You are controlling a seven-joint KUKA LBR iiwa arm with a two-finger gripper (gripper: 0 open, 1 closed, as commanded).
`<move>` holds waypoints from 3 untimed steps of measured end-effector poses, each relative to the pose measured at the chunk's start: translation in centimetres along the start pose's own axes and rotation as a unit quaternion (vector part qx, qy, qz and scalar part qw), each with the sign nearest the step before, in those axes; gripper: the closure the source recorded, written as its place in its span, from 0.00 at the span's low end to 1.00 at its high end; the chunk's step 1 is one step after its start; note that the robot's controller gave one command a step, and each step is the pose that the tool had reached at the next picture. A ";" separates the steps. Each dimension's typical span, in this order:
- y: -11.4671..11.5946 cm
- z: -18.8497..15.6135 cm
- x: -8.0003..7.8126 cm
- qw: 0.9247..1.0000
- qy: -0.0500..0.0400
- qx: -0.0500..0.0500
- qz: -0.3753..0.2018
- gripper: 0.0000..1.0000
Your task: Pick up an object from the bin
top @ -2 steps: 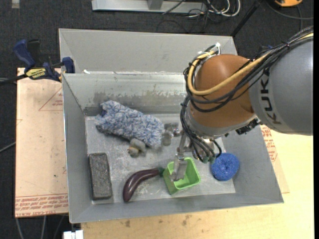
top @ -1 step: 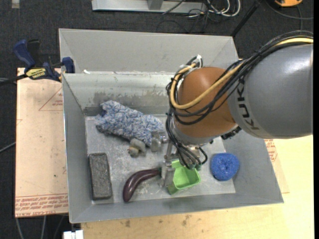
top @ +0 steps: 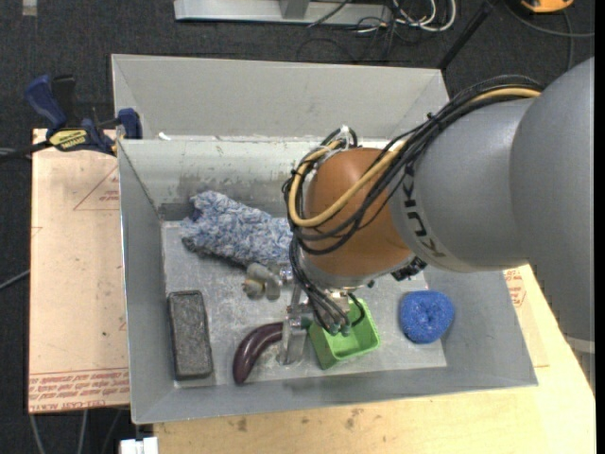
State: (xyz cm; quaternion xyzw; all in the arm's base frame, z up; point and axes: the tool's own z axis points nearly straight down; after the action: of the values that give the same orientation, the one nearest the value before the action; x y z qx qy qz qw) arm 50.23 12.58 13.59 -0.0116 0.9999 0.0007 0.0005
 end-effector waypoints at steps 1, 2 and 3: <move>2.8 4.8 -2.3 1.000 0.000 0.000 0.000 1.00; 2.8 4.8 -2.3 1.000 0.000 0.000 0.000 1.00; 4.0 0.3 -2.2 1.000 0.004 0.002 -0.017 1.00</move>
Offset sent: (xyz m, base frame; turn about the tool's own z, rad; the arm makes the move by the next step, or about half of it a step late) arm 0.0000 0.0000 0.0000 0.0000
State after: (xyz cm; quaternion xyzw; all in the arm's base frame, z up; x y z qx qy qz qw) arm 52.30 16.58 13.30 -0.0284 0.9996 -0.0009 -0.0033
